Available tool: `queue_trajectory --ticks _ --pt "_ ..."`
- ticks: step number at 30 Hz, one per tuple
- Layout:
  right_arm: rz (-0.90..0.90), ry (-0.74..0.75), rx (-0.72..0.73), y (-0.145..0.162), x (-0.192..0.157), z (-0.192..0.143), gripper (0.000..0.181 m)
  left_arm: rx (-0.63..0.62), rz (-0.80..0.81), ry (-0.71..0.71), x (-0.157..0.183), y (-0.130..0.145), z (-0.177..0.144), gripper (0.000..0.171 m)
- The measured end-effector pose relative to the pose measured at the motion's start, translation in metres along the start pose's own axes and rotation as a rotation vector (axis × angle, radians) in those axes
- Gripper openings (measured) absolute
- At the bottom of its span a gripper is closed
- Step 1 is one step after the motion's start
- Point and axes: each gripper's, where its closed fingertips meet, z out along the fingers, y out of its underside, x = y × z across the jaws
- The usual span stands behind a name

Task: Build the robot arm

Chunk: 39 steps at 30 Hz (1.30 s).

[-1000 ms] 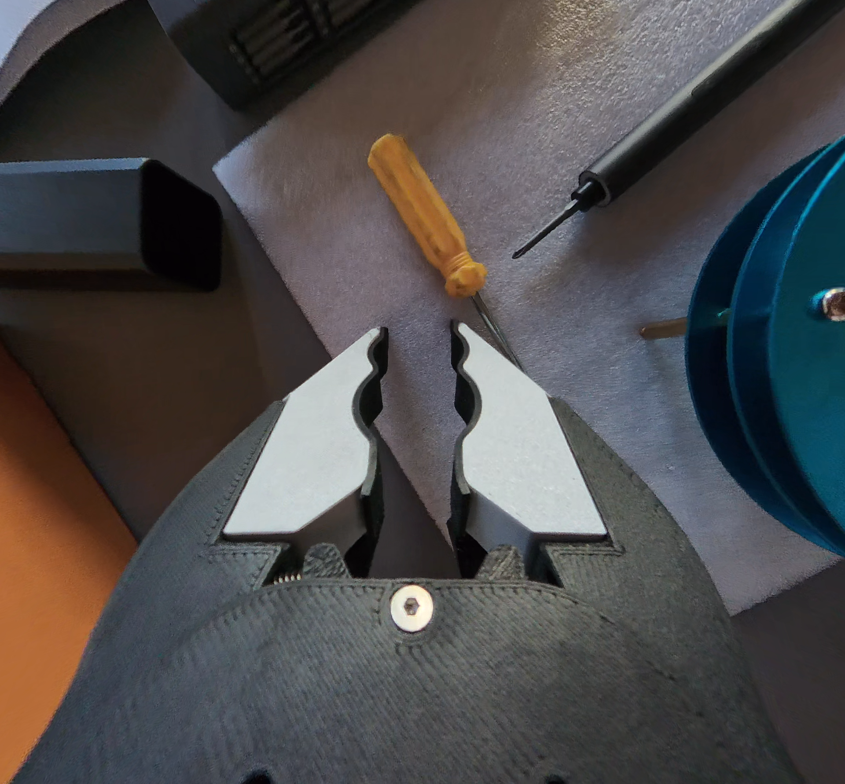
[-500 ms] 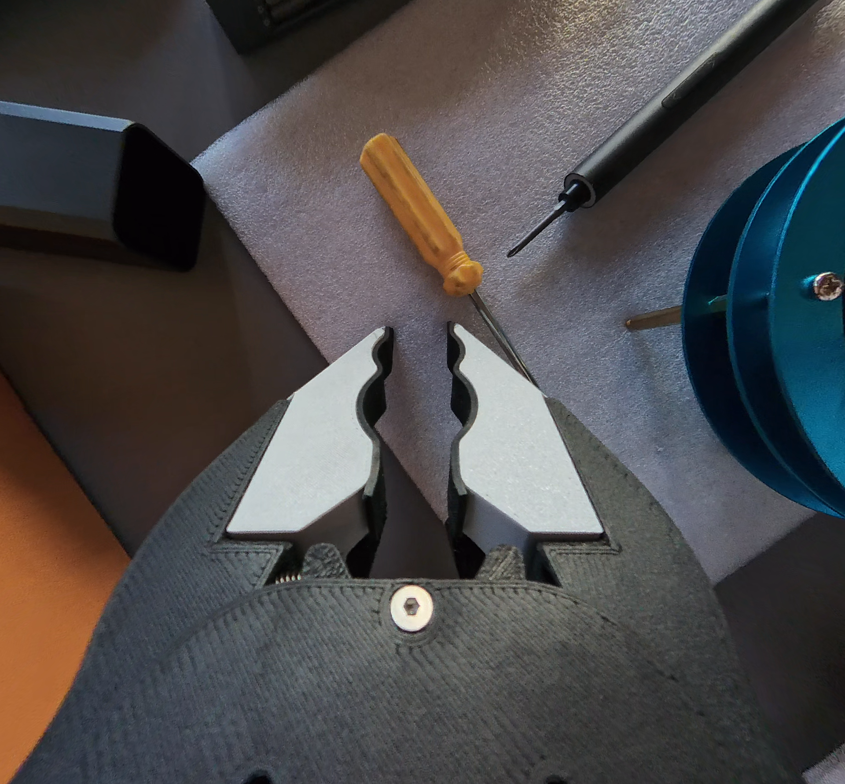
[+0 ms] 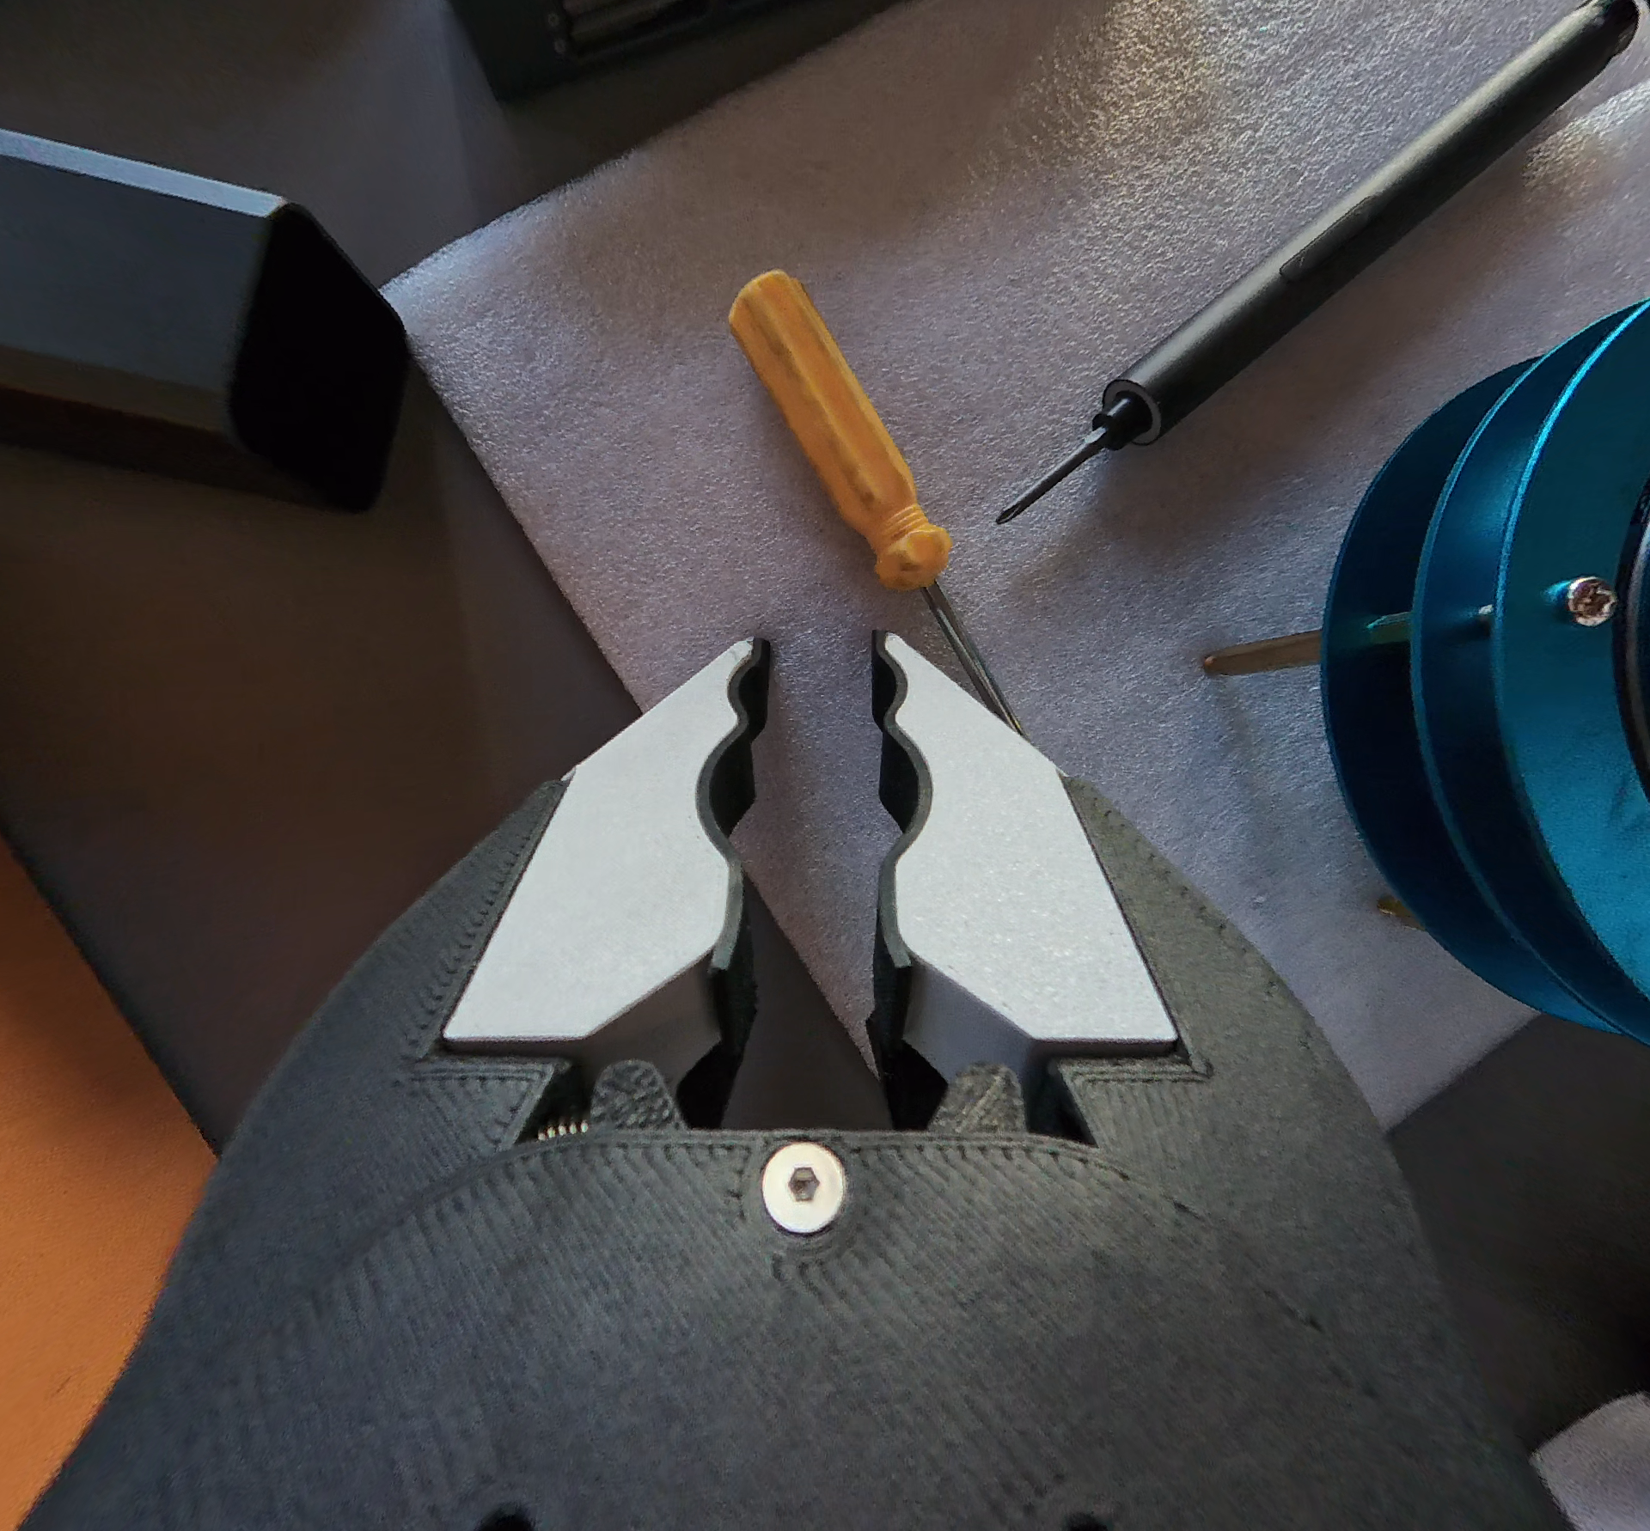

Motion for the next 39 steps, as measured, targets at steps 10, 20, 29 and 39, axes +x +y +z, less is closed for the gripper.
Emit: queue_trajectory --ticks 10,20,29,39 --pt "-0.083 -0.033 -0.091 0.013 -0.012 0.011 0.0 0.023 -0.014 -0.011 -0.004 -0.004 0.003 0.02" --pt "-0.049 -0.046 -0.05 0.007 -0.011 0.008 0.0 0.008 0.049 -0.067 -0.008 -0.007 0.002 0.018" --pt "-0.096 0.033 0.028 -0.004 -0.005 0.001 0.0 0.194 0.102 -0.139 -0.016 -0.036 -0.015 0.0" --pt "-0.226 0.171 -0.001 -0.001 0.002 0.003 0.0 0.366 0.053 -0.055 -0.002 -0.055 -0.015 0.01"
